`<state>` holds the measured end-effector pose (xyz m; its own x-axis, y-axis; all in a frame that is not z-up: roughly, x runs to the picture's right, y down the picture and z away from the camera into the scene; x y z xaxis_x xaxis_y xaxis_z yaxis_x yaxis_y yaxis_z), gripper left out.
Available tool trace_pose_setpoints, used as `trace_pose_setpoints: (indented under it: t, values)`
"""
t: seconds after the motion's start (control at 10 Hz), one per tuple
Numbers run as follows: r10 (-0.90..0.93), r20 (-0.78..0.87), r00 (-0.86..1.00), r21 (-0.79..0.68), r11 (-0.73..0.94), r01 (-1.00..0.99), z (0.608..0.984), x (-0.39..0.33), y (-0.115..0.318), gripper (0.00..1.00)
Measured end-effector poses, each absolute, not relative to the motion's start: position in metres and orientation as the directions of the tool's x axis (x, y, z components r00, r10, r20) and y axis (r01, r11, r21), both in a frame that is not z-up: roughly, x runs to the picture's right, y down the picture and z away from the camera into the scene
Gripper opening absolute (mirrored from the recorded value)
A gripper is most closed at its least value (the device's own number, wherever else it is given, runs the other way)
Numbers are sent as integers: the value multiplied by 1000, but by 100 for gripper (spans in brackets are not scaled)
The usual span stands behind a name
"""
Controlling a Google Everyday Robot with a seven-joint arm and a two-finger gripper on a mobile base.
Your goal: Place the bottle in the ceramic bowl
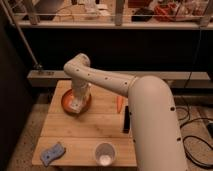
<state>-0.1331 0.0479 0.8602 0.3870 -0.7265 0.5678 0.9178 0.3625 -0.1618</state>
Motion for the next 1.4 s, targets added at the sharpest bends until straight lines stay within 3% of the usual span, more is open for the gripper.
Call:
trace_pose_setpoints:
  t: [1.2,1.4]
  values:
    - [-729,571,377,-157,353,922,861,-134,50,4]
    - [-730,571,375,-157,351,923,862,-134,50,9]
